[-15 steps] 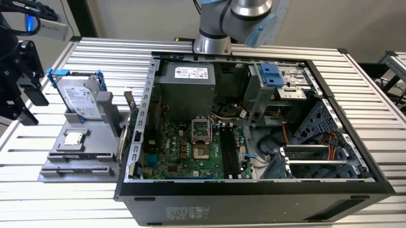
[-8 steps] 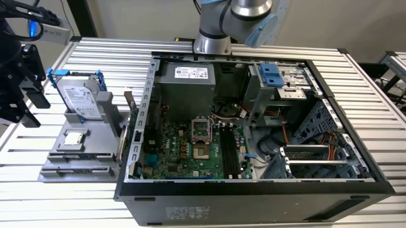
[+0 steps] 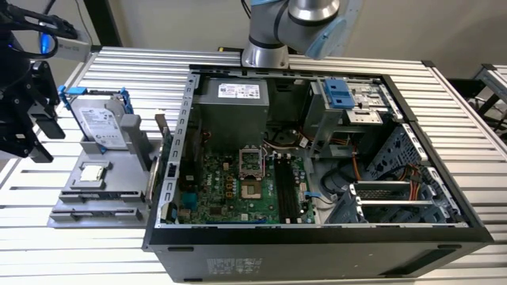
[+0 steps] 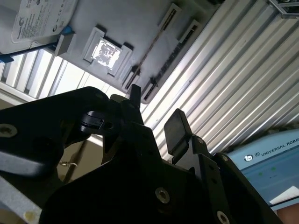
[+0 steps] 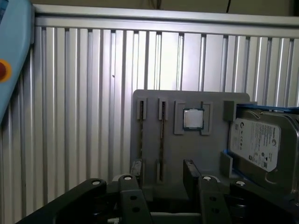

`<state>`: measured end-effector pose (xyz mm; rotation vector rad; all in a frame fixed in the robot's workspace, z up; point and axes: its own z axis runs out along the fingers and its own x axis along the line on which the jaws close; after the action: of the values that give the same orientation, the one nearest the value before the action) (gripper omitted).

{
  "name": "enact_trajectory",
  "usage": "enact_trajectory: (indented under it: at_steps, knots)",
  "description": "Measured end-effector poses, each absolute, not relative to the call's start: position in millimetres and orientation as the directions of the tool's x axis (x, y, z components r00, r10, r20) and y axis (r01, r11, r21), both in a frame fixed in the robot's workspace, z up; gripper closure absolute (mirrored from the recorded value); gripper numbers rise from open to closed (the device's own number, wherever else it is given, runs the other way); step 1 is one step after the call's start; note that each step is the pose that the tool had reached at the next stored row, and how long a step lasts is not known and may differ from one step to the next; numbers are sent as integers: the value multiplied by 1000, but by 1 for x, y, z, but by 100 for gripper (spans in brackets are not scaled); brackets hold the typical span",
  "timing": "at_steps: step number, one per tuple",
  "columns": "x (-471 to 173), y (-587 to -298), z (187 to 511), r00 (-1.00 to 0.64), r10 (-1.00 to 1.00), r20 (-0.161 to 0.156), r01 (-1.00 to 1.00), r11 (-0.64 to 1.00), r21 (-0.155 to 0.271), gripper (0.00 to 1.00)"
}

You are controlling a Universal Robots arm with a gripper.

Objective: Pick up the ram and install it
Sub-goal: 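Pick up the ram and move it above insertion slot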

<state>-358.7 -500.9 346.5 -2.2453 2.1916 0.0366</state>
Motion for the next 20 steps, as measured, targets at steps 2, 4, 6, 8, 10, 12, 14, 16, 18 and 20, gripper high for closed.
enact_trajectory:
  at_steps: [2,4,6,8,10,12,14,16,18,20]
  knots:
    - [-359,-501,345,24,-1000,-19,-1000,-24,13,0]
    - [-359,-501,343,23,-1000,-19,-1000,-24,14,0]
    - [-359,-501,341,22,-1000,-19,-1000,-22,14,0]
    - [-359,-501,339,21,-1000,-19,-1000,-21,13,0]
    - [-359,-501,337,21,-1000,-19,-1000,-21,13,0]
    - [-359,-501,335,21,-1000,-19,-1000,-21,13,0]
    - [-359,-501,333,21,-1000,-19,-1000,-21,14,0]
    - [-359,-501,331,21,-1000,-19,-1000,-21,13,0]
    - [-359,-501,329,21,-1000,-19,-1000,-21,13,0]
    - [-359,-501,327,21,-1000,-19,-1000,-21,13,0]
